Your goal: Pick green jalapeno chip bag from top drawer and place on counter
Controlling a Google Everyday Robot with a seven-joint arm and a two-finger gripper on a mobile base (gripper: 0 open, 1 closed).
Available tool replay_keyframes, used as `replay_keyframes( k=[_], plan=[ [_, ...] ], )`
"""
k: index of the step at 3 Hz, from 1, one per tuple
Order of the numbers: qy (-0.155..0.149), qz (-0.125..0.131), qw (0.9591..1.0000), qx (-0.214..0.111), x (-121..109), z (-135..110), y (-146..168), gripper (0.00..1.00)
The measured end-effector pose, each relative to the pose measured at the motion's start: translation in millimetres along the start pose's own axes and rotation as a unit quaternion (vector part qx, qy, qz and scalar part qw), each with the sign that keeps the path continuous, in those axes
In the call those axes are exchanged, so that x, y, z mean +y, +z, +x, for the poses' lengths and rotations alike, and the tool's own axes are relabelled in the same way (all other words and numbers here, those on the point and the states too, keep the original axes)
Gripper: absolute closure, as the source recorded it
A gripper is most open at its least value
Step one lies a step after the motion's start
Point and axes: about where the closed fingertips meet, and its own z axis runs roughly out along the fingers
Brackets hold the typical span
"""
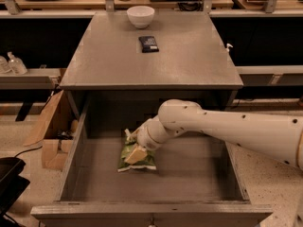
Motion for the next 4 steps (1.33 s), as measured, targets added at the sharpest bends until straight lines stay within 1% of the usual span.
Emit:
replay_keyframes(
  k=[1,2,3,4],
  plan=[
    [-0.003,-0.004,1.0000,0.000,0,-3,5,0.73],
    [-0.002,-0.007,0.9999,-0.008,0,-7,3,1.00],
    [-0.002,-0.007,0.9999,-0.008,0,-8,1,1.00],
    [-0.002,-0.012,0.9973,-0.072,-11,-22,-51,1.00]
  ],
)
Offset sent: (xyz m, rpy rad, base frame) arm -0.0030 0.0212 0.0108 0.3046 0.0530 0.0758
